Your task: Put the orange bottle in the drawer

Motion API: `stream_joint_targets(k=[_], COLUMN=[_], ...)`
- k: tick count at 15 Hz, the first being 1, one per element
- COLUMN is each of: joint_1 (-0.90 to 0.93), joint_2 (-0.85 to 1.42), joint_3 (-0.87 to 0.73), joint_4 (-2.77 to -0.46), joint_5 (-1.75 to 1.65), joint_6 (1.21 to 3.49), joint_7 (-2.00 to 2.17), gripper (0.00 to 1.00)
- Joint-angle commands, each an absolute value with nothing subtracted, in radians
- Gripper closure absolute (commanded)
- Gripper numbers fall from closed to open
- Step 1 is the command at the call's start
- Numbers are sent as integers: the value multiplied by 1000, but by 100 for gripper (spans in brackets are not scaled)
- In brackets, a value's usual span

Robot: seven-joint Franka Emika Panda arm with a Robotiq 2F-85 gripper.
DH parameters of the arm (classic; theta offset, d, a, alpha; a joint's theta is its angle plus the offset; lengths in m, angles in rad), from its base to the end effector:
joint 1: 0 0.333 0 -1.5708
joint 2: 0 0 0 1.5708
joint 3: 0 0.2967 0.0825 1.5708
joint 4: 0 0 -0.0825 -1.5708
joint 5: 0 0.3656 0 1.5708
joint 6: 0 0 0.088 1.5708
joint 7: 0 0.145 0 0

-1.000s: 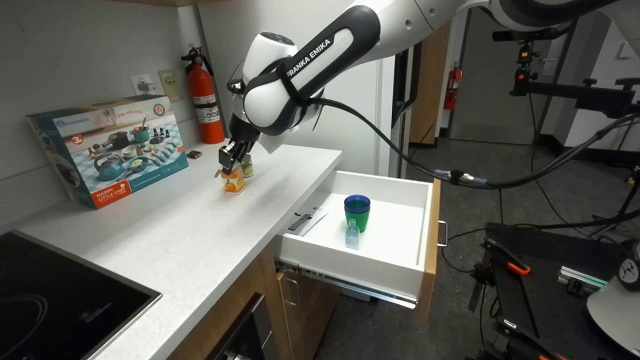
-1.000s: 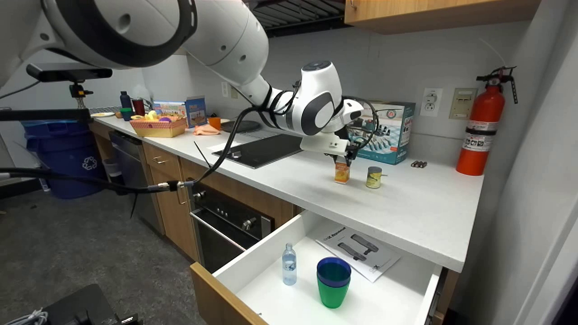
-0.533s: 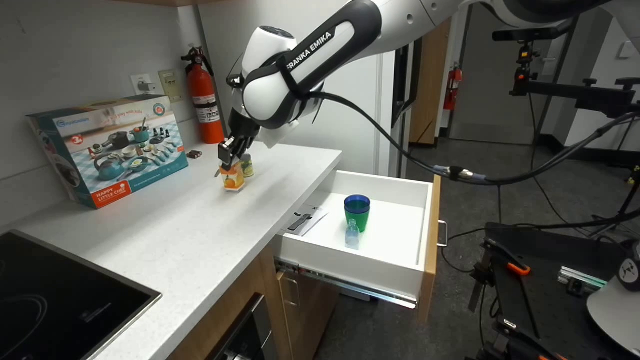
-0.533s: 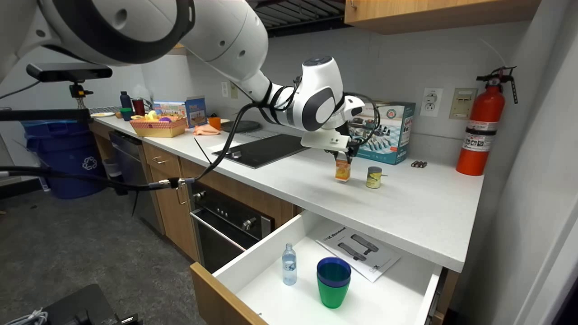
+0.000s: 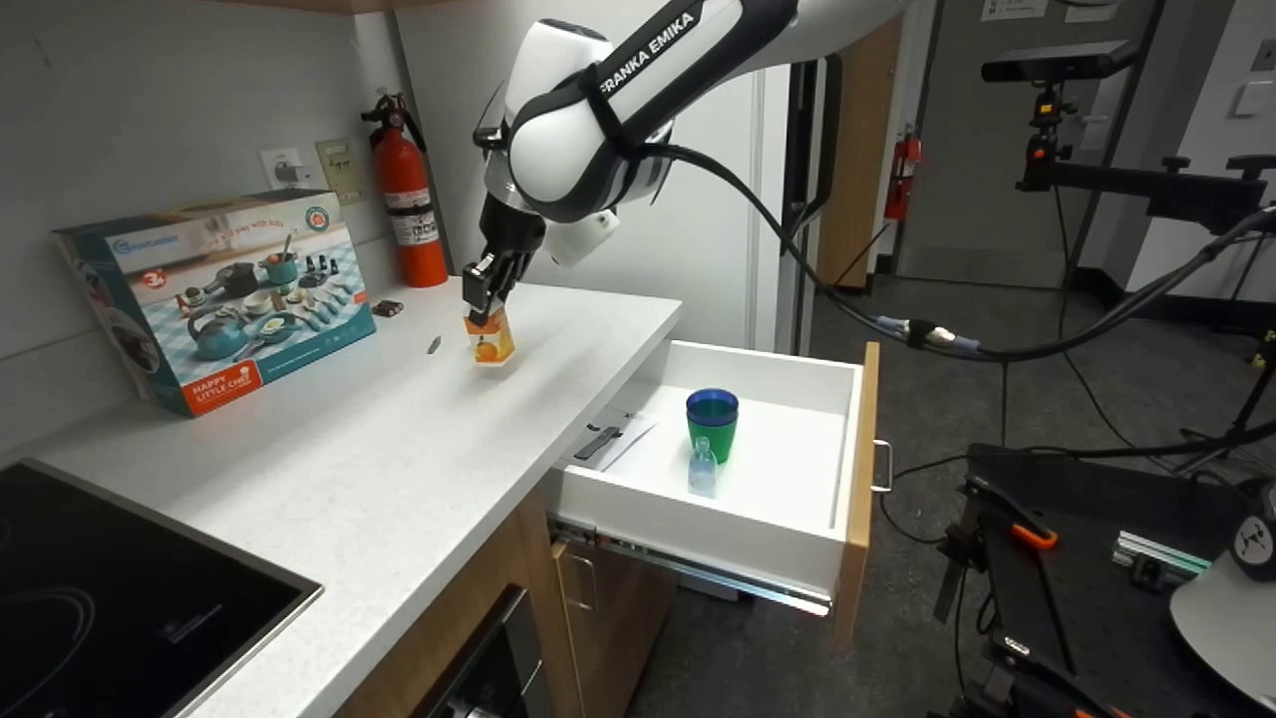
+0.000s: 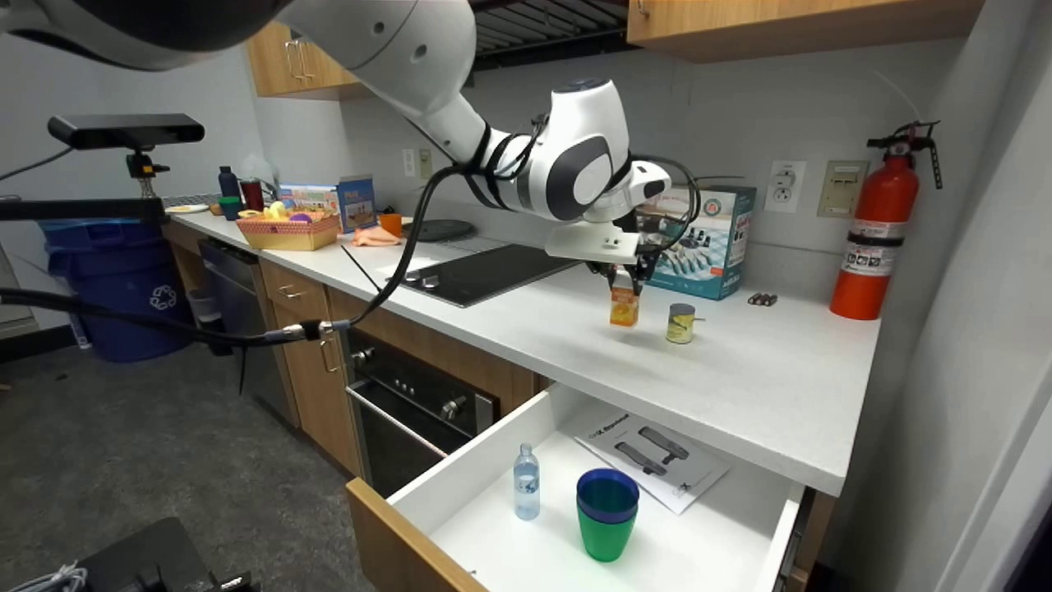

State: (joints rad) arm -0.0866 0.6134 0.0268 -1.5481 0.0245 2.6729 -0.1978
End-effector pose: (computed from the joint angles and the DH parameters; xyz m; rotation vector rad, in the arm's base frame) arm 0.7340 -0.0475 0.3098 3.0008 0.1654 0.7853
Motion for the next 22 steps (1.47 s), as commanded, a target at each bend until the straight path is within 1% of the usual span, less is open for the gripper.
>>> stream_joint_targets(k=[1,8,12,13,22], joint_1=[-131,-171,-180,-156,-155], joint_2=[499,370,333,377,355], joint_3=[59,57,56,33,33], joint_4=[-1696,-1900,-1960,-1916,-1942], joint_5=[41,55,64,36,40], joint_6=[2642,2634,2649,2647,2647], joint_7=[-260,-341,-371,-325,-331], gripper=[82,82,82,57,57])
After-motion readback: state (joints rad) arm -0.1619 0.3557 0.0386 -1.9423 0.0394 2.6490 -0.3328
